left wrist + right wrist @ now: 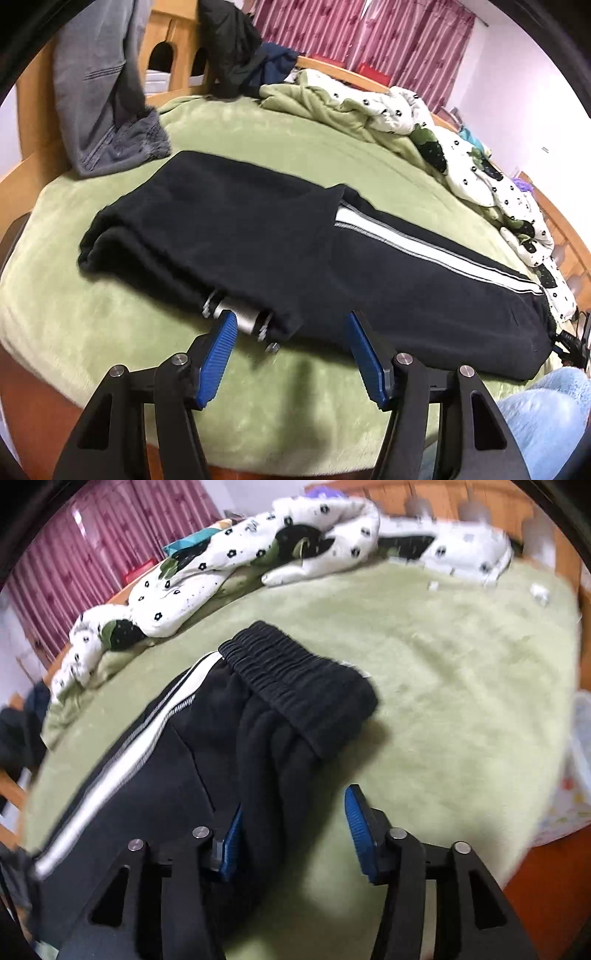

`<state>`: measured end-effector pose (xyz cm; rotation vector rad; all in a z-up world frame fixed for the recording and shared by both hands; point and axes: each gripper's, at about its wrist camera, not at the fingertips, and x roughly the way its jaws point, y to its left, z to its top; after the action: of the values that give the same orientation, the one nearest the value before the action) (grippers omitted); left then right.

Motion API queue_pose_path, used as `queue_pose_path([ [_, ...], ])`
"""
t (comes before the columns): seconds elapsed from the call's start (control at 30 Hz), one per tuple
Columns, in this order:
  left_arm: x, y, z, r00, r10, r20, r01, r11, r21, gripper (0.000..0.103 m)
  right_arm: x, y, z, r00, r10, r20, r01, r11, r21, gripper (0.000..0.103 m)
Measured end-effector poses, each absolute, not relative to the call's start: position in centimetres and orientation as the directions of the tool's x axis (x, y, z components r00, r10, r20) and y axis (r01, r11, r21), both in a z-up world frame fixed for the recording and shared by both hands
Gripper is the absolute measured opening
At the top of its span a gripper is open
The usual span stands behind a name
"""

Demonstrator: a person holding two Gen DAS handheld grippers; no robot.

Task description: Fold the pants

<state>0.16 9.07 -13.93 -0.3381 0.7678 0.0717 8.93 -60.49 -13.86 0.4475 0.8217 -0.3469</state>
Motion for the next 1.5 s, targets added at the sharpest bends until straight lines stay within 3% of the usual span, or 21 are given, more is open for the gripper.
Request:
queue_pose_path([
  [0.13,2.1,9.1,-14.9,0.699,-0.042,-0.713,-0.169,0.96,-0.222,0.014,7.2,-59.1,-11.8,0.627,-0.185,-0.757,0.478,0.858,0.186,0.051],
  [0.23,3.1,10.4,-14.3,0.737,-0.073,-0.672,-0.143,0.955,-0.26,0.009,7.2,-57.7,-10.0,0.637,-0.204,-0.743,0.486,0.855,0.182,0.051],
  [0.4,6.1,13.8,-10.5,0.813,0.065,-0.579,-0.223,0.953,-0.207,0.009,9.4,-54.3,-7.8,0.653,-0.205,-0.729,0.459,0.873,0.166,0.051],
  [0.6,12.0,19.0,-8.5,0.809,0.118,-0.575,-0.303,0.923,-0.236,0.01,13.6,-48.8,-7.9,0.657,-0.142,-0.741,0.384,0.908,0.166,0.051],
  [0.7,14.7,22.5,-9.2,0.778,0.045,-0.626,-0.318,0.889,-0.33,0.01,15.4,-46.5,-8.4,0.65,-0.133,-0.748,0.35,0.926,0.14,0.051],
  [0.77,15.1,23.6,-10.1,0.771,-0.019,-0.637,-0.306,0.866,-0.396,0.013,15.9,-45.6,-8.5,0.654,-0.14,-0.743,0.342,0.931,0.125,0.051],
  [0.8,15.1,24.1,-10.6,0.773,-0.059,-0.632,-0.291,0.852,-0.435,0.02,16.2,-45.3,-8.6,0.655,-0.141,-0.743,0.339,0.933,0.122,0.051],
  [0.87,14.7,24.8,-11.4,0.785,-0.117,-0.609,-0.26,0.829,-0.495,0.051,16.6,-44.9,-8.8,0.651,-0.134,-0.747,0.332,0.935,0.123,0.051],
  [0.9,14.1,24.8,-11.7,0.8,-0.113,-0.589,-0.254,0.826,-0.503,0.073,16.7,-44.8,-9.0,0.648,-0.132,-0.751,0.332,0.935,0.122,0.051],
  [1.0,13.7,24.6,-11.9,0.828,-0.092,-0.554,-0.227,0.847,-0.48,0.077,17.0,-44.6,-9.5,0.635,-0.135,-0.761,0.335,0.935,0.114,0.051],
  [1.27,18.6,25.5,-14.3,0.724,0.002,-0.69,-0.354,0.859,-0.369,0.075,18.1,-44.0,-11.2,0.607,-0.112,-0.787,0.338,0.932,0.128,0.051],
  [1.3,19.1,25.7,-14.5,0.717,0.007,-0.697,-0.364,0.857,-0.366,0.074,18.3,-43.8,-11.3,0.605,-0.112,-0.788,0.333,0.935,0.122,0.051],
  [1.37,20.3,26.0,-15.3,0.686,0.01,-0.728,-0.379,0.859,-0.346,0.048,18.8,-43.0,-11.4,0.605,-0.112,-0.788,0.31,0.945,0.103,0.051],
  [1.4,21.0,25.9,-15.5,0.655,0.029,-0.755,-0.389,0.87,-0.304,0.014,19.1,-42.6,-11.4,0.606,-0.114,-0.787,0.296,0.951,0.091,0.051],
  [1.5,20.2,25.7,-13.9,0.711,0.075,-0.699,-0.368,0.887,-0.28,0.014,20.5,-41.0,-11.0,0.626,-0.084,-0.775,0.216,0.974,0.068,0.051],
])
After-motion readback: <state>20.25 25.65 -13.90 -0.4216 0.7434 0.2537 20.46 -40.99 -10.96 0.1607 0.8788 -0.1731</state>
